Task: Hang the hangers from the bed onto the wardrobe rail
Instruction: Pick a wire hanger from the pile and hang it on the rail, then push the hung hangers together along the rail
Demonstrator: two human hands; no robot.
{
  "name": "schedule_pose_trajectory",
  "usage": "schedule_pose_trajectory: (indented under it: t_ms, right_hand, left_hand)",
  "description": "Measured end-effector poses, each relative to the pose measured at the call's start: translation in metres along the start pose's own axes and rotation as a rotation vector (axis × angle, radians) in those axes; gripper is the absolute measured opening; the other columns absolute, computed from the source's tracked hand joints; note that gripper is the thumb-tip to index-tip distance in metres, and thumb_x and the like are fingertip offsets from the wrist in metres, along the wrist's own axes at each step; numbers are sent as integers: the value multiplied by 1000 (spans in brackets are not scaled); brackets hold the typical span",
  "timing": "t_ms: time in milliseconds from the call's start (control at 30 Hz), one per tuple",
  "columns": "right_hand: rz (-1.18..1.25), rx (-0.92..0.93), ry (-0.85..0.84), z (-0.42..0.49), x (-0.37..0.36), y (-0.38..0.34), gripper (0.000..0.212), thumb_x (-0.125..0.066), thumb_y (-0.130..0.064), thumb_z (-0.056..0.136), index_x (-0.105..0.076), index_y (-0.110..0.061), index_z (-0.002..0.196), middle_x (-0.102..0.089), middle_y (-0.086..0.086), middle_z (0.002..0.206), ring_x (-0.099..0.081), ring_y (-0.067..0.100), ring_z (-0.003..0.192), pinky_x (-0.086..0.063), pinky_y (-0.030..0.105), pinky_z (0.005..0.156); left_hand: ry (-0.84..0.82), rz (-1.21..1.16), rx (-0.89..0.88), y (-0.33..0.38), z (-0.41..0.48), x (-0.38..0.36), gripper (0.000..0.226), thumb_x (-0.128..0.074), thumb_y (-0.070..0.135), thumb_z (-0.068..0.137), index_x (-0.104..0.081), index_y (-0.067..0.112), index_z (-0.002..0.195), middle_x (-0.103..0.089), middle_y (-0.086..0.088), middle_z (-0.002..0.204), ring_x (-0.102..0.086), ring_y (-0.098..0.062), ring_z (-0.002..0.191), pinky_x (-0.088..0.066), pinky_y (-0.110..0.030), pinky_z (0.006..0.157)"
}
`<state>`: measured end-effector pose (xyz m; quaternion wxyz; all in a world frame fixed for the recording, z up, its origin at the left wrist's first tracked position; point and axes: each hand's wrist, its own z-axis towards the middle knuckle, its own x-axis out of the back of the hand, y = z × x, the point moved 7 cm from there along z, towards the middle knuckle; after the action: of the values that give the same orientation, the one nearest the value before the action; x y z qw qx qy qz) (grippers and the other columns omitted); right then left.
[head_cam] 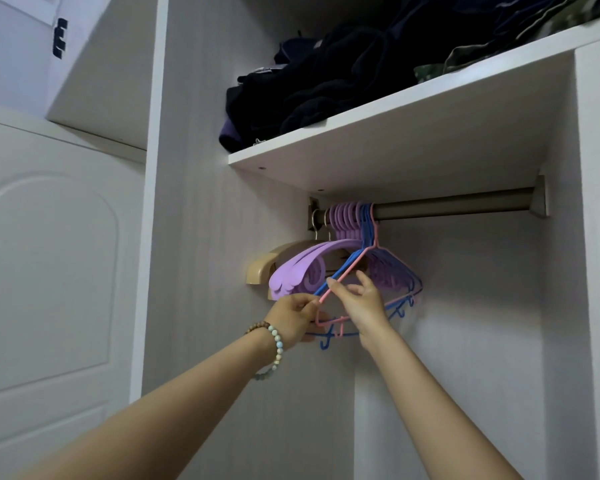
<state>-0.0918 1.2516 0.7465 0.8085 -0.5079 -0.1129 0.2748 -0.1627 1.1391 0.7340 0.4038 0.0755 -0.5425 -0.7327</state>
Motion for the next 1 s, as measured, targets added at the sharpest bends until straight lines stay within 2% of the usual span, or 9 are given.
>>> schedule_pose_trajectory:
  t_ms: [67, 133, 267, 367, 467, 600, 700, 867, 1000]
  right_hand:
    - [-75, 26, 56, -7, 2, -4, 78, -68, -35, 82, -27, -19, 146, -38, 6, 143, -40, 21, 130, -39, 36, 100]
    - [-131, 88, 97, -17, 0, -15, 74, -65, -38, 83, -29, -22, 146, -26, 5, 150, -31, 22, 137, -33, 42, 111]
    - [-153, 221, 99, -47, -25, -47, 69, -62, -34, 86, -29, -21, 145, -16, 1, 155, -20, 17, 143, -24, 43, 116]
    - [-129, 302, 71, -73, -57, -71, 65, -61, -30, 87, -32, -18, 144, -18, 0, 154, -18, 12, 143, -17, 32, 117]
    - [-149, 345, -1, -102, -102, -88, 64, -60, -33, 88, -32, -20, 144, -18, -2, 155, -17, 12, 143, -16, 33, 118]
    - [-149, 339, -186, -149, -182, -95, 66, -56, -40, 89, -25, -28, 146, -13, -9, 156, -14, 9, 143, -15, 23, 110]
    - [-125, 304, -359, -193, -250, -88, 66, -54, -43, 90, -22, -31, 146, -9, -14, 156, -12, 6, 143, -16, 23, 107]
    - [-130, 225, -630, -286, -382, -65, 70, -54, -48, 88, -19, -33, 147, -7, -16, 156, -10, 5, 144, -15, 31, 117]
    - [-160, 151, -851, -387, -483, -28, 73, -56, -47, 87, -20, -31, 147, -7, -15, 156, -9, 7, 144, -13, 28, 114]
  left_hand:
    - [22, -16, -8, 4, -6, 11, 28, -39, 23, 98, -55, 8, 115, -64, -9, 104, -63, -13, 72, -51, -19, 60]
    - [48, -37, -25, 9, -15, 26, 23, -39, 24, 98, -56, 13, 107, -64, -6, 102, -63, -11, 69, -50, -20, 60]
    - [124, -67, -60, 16, -39, 67, 25, -39, 23, 98, -58, 13, 109, -65, -6, 104, -63, -13, 71, -49, -23, 66]
    - [182, -70, -84, 17, -65, 107, 26, -39, 22, 98, -58, 11, 111, -65, -6, 101, -61, -14, 71, -49, -25, 68]
    - [266, -27, -102, 14, -97, 160, 30, -41, 26, 97, -58, 10, 115, -66, -5, 105, -62, -16, 76, -51, -26, 70]
    - [378, 88, -81, -2, -150, 244, 34, -43, 32, 95, -56, 12, 119, -64, -3, 112, -63, -17, 89, -51, -26, 75]
    - [442, 228, -20, -26, -201, 314, 40, -41, 37, 95, -52, 12, 125, -60, -5, 121, -60, -18, 98, -50, -32, 84]
    - [591, 393, 174, -83, -317, 432, 48, -40, 40, 95, -41, 15, 136, -49, -5, 137, -49, -20, 124, -34, -22, 94]
    - [665, 470, 367, -144, -433, 509, 55, -43, 45, 92, -36, 18, 140, -45, -3, 142, -46, -21, 128, -35, -28, 100]
